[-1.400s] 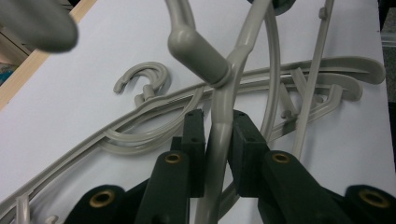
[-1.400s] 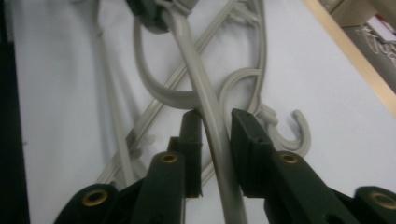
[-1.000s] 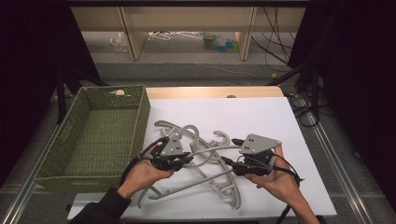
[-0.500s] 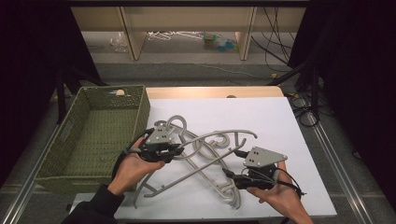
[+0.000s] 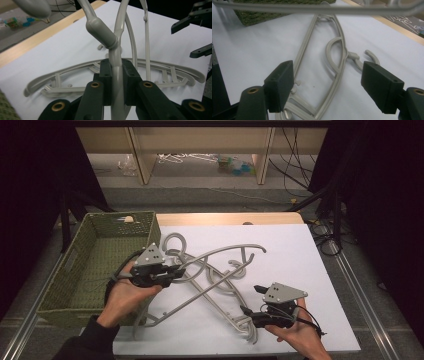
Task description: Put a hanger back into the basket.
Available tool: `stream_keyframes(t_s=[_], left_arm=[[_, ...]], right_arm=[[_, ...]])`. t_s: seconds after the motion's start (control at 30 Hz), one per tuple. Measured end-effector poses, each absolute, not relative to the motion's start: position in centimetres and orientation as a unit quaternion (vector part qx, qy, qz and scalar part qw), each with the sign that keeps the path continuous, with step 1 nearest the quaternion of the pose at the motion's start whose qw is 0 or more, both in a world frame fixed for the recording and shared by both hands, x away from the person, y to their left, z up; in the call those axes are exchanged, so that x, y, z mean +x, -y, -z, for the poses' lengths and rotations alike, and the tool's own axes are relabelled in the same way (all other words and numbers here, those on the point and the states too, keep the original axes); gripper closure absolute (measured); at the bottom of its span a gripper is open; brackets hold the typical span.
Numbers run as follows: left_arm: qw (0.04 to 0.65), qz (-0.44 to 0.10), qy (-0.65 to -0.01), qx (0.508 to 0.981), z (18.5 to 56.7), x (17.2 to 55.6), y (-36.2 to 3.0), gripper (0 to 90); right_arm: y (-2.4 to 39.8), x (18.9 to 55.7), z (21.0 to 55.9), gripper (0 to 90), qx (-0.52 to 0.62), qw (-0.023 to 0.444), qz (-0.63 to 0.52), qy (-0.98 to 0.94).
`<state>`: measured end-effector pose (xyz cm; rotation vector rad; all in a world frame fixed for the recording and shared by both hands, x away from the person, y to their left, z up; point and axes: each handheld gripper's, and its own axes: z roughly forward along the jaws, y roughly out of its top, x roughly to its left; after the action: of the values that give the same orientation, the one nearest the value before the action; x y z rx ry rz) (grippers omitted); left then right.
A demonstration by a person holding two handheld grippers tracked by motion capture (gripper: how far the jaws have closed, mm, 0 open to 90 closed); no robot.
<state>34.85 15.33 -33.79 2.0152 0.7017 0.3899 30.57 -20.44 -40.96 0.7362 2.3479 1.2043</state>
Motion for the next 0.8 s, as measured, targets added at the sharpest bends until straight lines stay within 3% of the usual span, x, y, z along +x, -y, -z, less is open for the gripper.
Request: stream_keyframes(t_s=[0.37,0.8], left_arm=[[0.475,-0.195,-0.302,0.803,29.8,34.1,-19.9,80.4],[0.434,-0.237,-0.379,0.782,28.2,37.2,-26.5,80.4]], right_arm=[[20.6,30.6,41.0,27.0,0.261,0.197,-0.434,-0.84],[20.6,30.7,41.3,27.0,0.264,0.191,-0.432,-0.841]])
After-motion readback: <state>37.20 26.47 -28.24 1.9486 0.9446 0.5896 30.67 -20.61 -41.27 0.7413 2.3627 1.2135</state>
